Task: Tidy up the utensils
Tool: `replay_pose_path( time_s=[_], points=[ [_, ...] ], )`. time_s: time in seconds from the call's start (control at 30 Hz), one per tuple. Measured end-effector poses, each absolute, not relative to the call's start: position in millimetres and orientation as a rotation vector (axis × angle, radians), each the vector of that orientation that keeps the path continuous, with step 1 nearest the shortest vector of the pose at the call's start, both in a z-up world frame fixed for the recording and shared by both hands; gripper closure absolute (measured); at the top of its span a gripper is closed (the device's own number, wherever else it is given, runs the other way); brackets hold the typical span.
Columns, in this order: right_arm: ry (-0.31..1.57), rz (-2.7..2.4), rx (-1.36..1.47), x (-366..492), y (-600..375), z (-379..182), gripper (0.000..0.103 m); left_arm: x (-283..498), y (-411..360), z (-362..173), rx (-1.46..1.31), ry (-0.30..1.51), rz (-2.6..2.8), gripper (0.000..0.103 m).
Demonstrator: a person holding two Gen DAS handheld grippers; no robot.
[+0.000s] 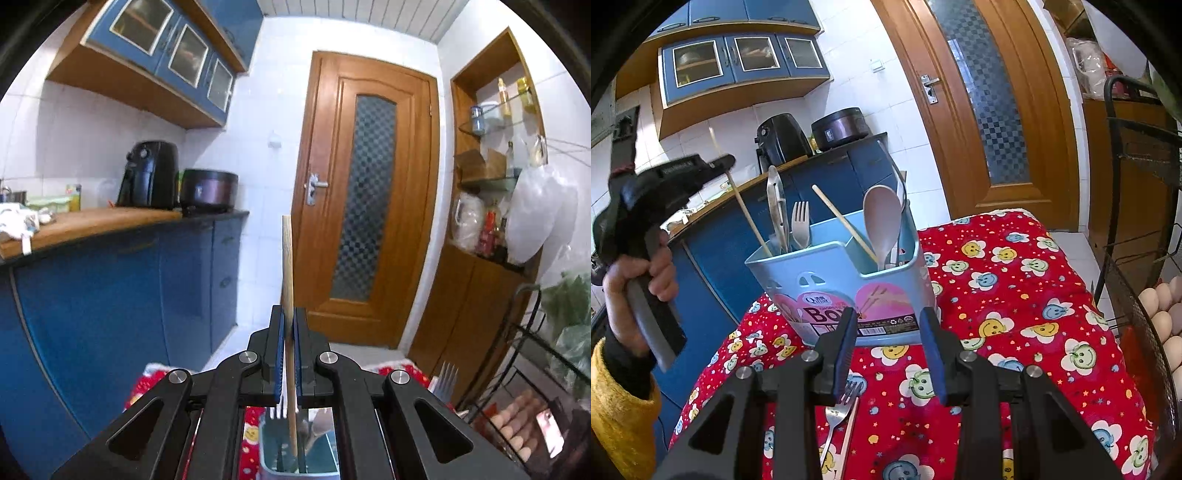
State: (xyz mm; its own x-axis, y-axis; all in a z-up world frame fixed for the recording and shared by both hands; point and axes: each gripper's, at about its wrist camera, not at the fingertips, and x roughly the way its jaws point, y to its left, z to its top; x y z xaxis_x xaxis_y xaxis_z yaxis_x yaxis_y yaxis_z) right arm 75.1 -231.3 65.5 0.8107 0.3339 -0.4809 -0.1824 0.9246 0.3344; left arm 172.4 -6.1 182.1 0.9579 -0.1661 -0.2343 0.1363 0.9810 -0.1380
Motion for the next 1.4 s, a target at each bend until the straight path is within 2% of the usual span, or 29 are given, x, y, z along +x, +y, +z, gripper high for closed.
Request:
replay_pose_path(
  time_s=[0.4, 0.5, 0.63, 0.67, 0.9, 1.4],
  points=[
    [0.561, 0.279, 0.282, 74, -232, 66, 0.065, 181, -18, 139, -0.061, 0.379, -0.154, 0.098],
    [0.560, 0.280, 0.283, 73, -232, 67, 0.065, 180, -19, 132, -0.051, 0.416, -0.153, 0.090],
    [0.558, 0.280, 0.281, 69, -231, 68, 0.065, 173, -15, 131, -0.062, 0.423, -0.158, 0.067],
    [0.559, 0.279, 0.281, 69, -231, 68, 0.065, 168, -14, 132, -0.066, 0.416, -0.162, 0.064],
    [0.561, 0.278, 0.282, 64, -230, 69, 0.065, 142, -9, 130, -0.100, 0.456, -0.192, 0.062],
    [0.573, 0.252, 0.264, 32, -230, 71, 0.065, 90, -23, 87, -0.127, 0.603, -0.295, 0.062]
  ],
)
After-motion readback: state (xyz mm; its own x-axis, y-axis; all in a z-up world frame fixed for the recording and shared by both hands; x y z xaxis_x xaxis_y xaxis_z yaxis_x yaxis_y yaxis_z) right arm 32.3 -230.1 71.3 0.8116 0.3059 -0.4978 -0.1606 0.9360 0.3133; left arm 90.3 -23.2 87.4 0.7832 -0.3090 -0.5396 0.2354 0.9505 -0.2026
